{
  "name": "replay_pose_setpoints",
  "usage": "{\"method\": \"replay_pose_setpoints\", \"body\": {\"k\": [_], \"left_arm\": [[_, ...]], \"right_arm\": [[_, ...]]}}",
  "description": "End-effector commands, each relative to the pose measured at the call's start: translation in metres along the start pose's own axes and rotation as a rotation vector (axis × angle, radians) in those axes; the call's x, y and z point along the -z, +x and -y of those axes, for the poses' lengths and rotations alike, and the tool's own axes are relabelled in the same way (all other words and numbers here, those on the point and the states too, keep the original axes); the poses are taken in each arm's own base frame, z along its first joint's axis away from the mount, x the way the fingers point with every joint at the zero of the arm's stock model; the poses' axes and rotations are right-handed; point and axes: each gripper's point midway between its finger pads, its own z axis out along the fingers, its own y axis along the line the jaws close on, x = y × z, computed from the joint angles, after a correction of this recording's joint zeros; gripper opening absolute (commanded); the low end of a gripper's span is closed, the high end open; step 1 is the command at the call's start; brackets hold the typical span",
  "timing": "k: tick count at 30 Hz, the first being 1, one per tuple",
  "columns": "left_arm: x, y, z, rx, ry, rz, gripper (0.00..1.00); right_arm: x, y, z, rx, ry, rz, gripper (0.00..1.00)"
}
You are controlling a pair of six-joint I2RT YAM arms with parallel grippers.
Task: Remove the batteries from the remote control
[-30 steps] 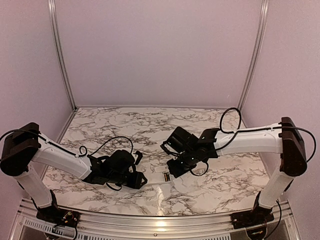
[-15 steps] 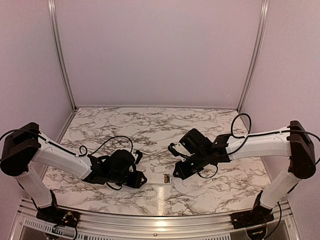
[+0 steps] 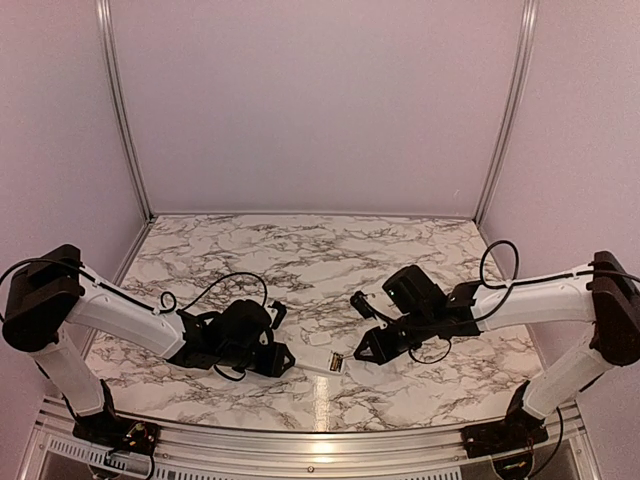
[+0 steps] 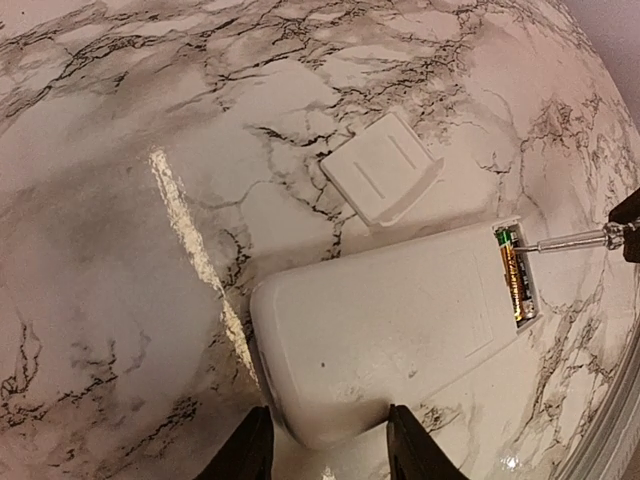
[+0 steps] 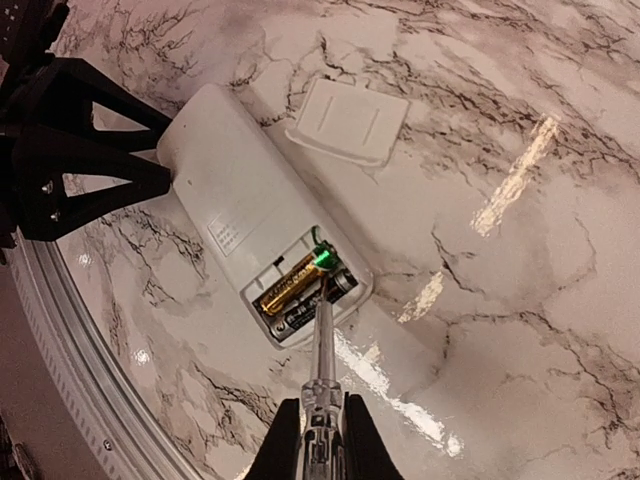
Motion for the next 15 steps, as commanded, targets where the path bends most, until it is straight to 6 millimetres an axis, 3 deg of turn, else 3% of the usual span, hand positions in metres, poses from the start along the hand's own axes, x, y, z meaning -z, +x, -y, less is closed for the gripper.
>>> {"method": "replay_pose_setpoints", "body": {"k": [1,15], "left_arm": [[-0.0045,0.0003,0.0040,-0.016,0.006,-0.007,0.41],[-0.0054,0.0012,0.0037,-0.016,0.006,-0.009,0.40]], "right_arm": [[0.0027,0.0086,-0.0104,-0.009,-0.086,-0.016,0.00],[-0.0005,0.0132,-0.0114,-0.010,-0.117,0.000,0.00]]}}
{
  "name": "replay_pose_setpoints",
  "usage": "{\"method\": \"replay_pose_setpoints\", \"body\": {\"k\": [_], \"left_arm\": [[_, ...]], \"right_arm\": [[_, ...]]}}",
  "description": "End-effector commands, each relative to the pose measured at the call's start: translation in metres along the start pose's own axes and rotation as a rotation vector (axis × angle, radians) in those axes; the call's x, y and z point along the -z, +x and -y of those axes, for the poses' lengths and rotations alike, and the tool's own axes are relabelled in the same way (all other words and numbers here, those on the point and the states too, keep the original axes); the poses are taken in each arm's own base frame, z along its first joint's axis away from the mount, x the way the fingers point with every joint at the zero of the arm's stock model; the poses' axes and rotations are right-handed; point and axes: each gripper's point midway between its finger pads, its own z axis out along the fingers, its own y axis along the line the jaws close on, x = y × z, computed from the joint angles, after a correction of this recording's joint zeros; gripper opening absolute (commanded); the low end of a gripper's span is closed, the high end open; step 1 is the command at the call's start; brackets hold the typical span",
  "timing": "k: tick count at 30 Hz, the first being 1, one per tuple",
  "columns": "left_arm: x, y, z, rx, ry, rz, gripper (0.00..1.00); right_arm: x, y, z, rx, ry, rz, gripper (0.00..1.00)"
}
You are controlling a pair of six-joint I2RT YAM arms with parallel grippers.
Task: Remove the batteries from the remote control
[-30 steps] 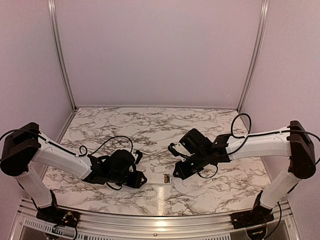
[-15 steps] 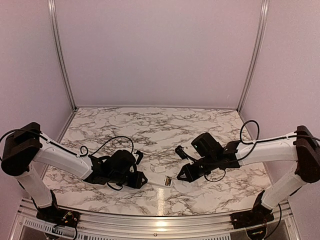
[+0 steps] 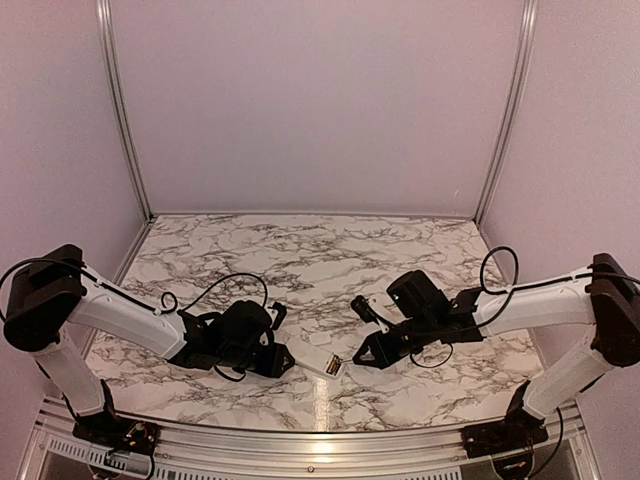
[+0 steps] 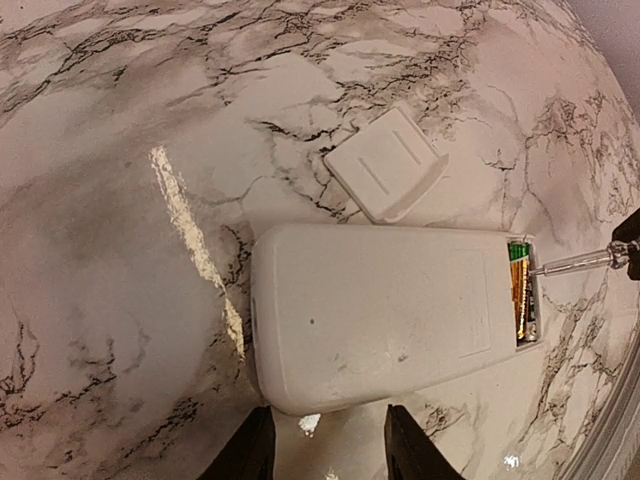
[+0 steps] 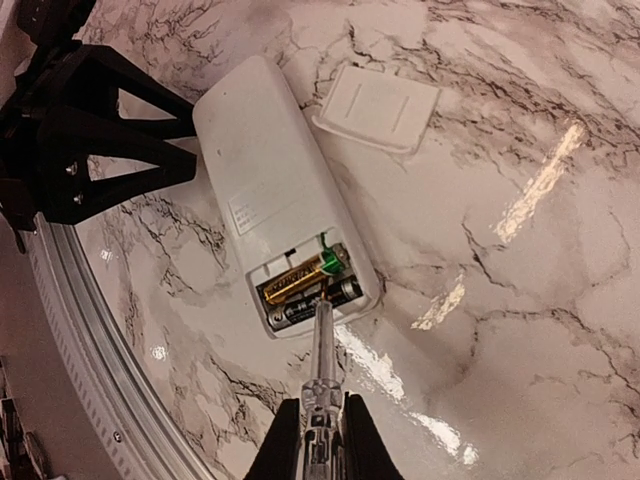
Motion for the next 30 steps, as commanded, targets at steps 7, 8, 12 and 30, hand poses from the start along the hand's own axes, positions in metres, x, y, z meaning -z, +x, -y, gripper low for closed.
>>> {"method": "replay_pose_setpoints", "body": {"k": [7,8,12,30], "left_arm": [[-0.004,-0.001,0.005,-0.014,0.008,-0.002,0.39],[-0.004,-0.001,0.004,-0.014,0.007,-0.003,0.39],[-0.005,-0.001,0.004,-0.013,0.006,-0.003,0.39],[-0.004,-0.001,0.005,-0.014,0.009,-0.002,0.39]], "right_arm": [[0.007,-0.001,-0.012,0.004,-0.056,0.018,0.00],[0.009,-0.002,-0.015,0.010,-0.066,0.025,0.00],[0.015,-0.008,-0.022,0.029,-0.090,0.046,0.00],[0.015,-0.012,-0.023,0.028,-0.084,0.042,0.00]]}}
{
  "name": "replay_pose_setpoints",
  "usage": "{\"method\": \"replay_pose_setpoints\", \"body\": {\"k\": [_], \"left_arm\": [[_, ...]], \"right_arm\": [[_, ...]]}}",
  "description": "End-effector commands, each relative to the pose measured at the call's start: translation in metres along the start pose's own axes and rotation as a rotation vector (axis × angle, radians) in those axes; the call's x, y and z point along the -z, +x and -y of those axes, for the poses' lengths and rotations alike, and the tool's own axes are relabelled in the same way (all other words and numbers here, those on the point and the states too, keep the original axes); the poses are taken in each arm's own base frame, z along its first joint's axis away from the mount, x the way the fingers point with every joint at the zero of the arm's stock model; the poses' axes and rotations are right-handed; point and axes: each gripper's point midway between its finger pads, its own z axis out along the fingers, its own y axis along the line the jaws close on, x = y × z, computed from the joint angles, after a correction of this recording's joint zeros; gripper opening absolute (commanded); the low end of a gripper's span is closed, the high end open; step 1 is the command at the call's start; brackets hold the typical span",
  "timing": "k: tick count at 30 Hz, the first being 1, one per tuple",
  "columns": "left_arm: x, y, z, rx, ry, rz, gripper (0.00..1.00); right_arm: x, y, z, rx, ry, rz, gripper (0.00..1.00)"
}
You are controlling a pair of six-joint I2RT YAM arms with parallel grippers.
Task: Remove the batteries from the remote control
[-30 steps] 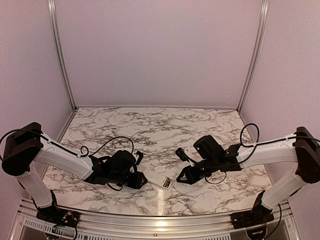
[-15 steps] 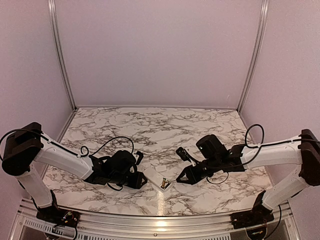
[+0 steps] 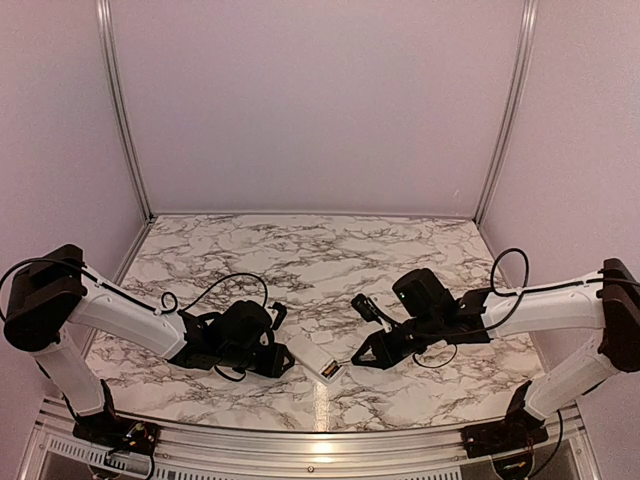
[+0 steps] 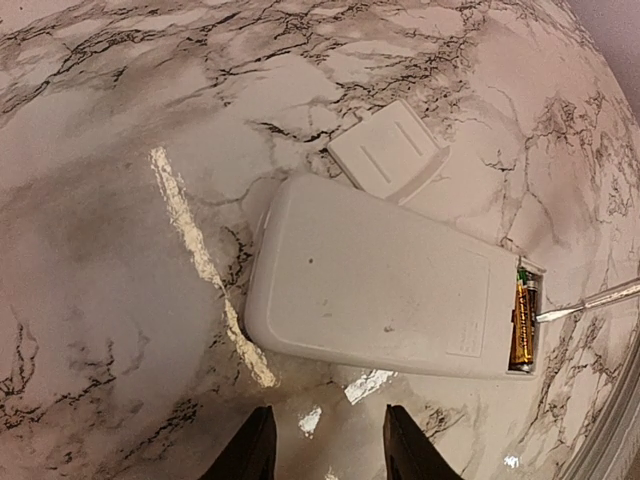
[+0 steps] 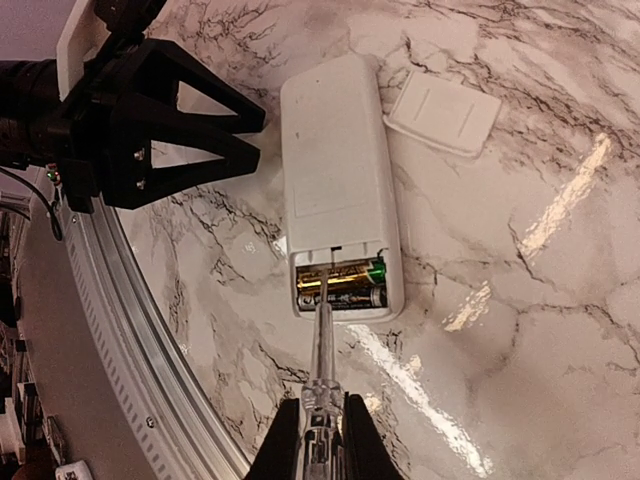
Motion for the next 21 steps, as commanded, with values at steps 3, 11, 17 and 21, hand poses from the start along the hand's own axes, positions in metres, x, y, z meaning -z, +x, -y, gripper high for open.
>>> {"method": "replay_pose_setpoints", "body": {"k": [3,11,17,21], "left_arm": [[-0.002,-0.003,0.006,-0.014,0.013,0.003,0.39],[0.000,-0.006,0.005,-0.012,0.011,0.021,0.39],[0.009,-0.015,-0.002,-0.025,-0.032,0.081,0.60],[0.009,-0.025,-0.013,-0.061,-0.104,0.133,0.79]], "right_arm": [[0.006,-0.008,0.005,-0.010,0.068,0.004,0.00],[0.002,0.000,0.018,-0.057,0.124,-0.022,0.00],[-0.009,0.003,0.025,-0.068,0.142,-0.062,0.00],[-0.012,0.000,0.027,-0.068,0.161,-0.075,0.00]]}}
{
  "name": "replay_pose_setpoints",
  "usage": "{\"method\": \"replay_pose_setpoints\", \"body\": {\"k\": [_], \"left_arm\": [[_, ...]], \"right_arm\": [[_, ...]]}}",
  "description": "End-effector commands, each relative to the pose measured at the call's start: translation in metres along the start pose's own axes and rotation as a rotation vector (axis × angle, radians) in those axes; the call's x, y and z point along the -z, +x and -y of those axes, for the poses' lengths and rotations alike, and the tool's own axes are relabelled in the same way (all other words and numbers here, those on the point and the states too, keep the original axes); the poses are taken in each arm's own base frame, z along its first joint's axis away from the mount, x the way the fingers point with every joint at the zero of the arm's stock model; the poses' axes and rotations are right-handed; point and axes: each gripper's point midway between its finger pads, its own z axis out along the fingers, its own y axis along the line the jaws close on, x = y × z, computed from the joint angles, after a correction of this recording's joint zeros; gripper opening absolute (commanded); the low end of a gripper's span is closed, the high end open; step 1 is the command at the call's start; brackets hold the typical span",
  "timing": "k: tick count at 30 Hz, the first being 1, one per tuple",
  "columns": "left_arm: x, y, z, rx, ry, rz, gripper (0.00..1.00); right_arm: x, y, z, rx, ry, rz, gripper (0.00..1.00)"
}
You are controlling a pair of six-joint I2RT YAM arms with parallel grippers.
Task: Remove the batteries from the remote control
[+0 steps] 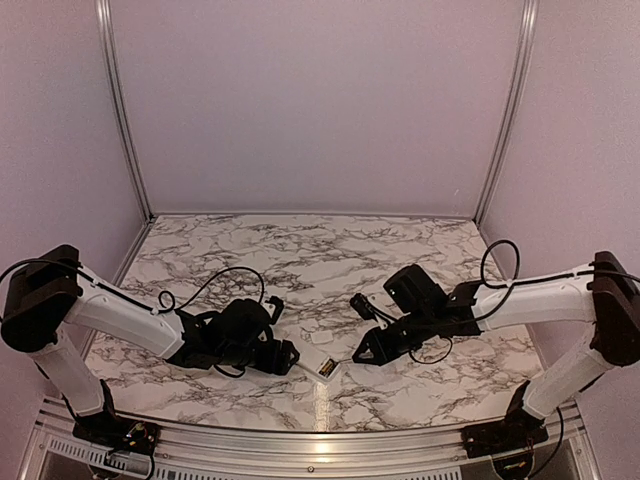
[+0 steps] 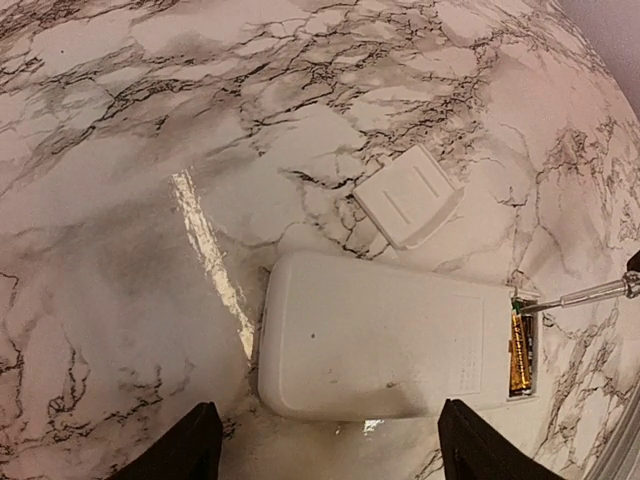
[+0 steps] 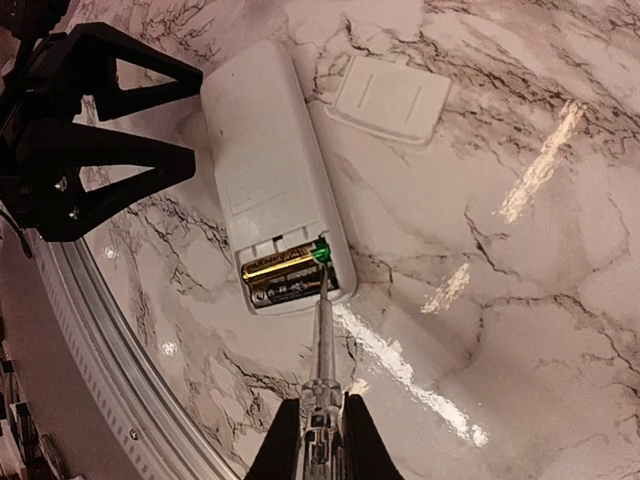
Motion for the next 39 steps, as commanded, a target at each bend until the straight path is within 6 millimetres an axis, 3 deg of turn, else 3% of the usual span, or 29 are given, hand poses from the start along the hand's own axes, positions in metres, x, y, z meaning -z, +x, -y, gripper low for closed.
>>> {"method": "replay_pose_setpoints", "body": {"k": [1,5,8,15,21,29,39], "left_arm": [[0.002,-0.016,-0.012,-0.057,-0.089,0.082,0.81],[-0.012,-0.015,-0.016,-0.093,-0.141,0.058,0.79],[-0.017,-0.011,-0.007,-0.097,-0.095,0.028,0.77],[-0.010,-0.003,0.011,-0.056,0.026,-0.012,0.69],[-0.010,0.008,0.015,-0.044,0.058,-0.057,0.62],[0.006,0.002,-0.013,-0.046,-0.108,-0.013,0.70],[0.020,0.018,-0.011,-0.065,-0.158,-0.075,0.71]], "right_arm": [[-0.007,-0.003,0.008,-0.010,0.059,-0.028,0.00],[-0.007,-0.014,0.007,0.003,0.075,-0.016,0.00],[-0.013,-0.021,0.006,0.024,0.073,-0.017,0.00],[-0.027,-0.025,0.003,0.063,0.048,-0.056,0.00],[-0.016,-0.020,-0.007,0.081,0.002,-0.049,0.00],[0.003,-0.015,-0.008,0.088,0.028,-0.048,0.00],[-0.005,-0.005,-0.009,0.089,0.020,-0.076,0.00]]}}
